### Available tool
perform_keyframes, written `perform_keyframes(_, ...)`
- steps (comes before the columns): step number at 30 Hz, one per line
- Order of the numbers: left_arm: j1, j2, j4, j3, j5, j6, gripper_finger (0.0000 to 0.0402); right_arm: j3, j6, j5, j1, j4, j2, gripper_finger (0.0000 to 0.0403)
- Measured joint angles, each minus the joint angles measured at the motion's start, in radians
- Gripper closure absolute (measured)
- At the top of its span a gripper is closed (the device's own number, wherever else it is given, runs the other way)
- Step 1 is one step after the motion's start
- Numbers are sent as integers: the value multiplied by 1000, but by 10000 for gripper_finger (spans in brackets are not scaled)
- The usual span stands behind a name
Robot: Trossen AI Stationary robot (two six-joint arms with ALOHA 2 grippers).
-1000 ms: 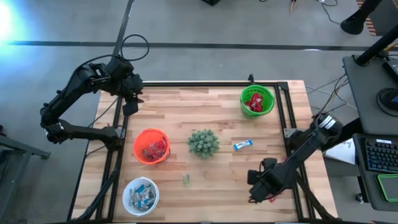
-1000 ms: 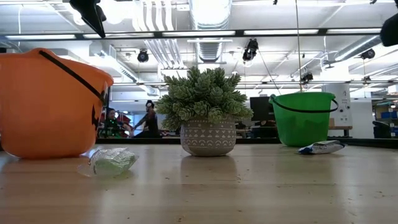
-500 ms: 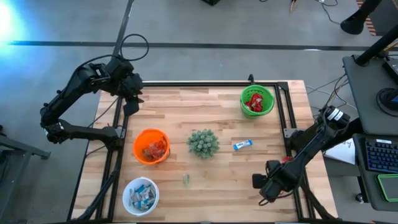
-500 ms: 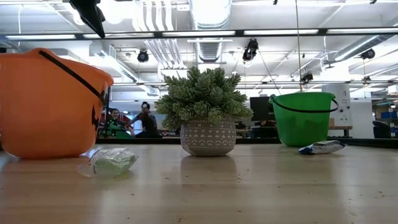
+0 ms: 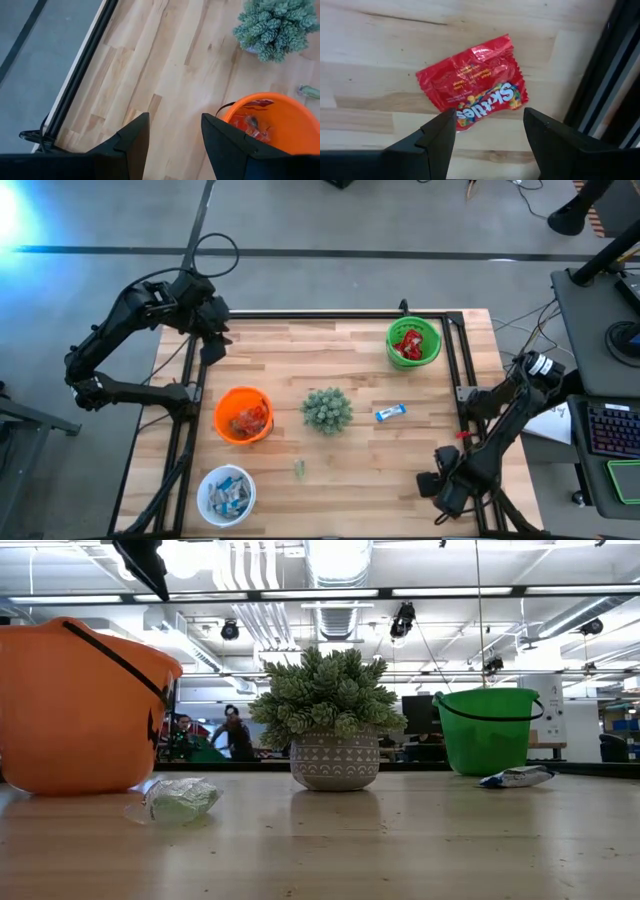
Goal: Sort candy
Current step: Put the red candy into the green bucket
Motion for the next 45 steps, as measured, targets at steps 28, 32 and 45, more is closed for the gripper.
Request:
perform_keyframes(28, 0, 59, 16, 0, 1, -79, 240, -132, -46, 41, 19, 151, 81, 181)
perform_keyframes(32, 0, 59, 16, 0, 1, -80, 240, -139, -50, 28, 20, 169, 114, 204)
perform_keyframes(45, 0, 50, 15, 0, 0, -80, 240, -140, -76, 23, 22, 184, 112, 374)
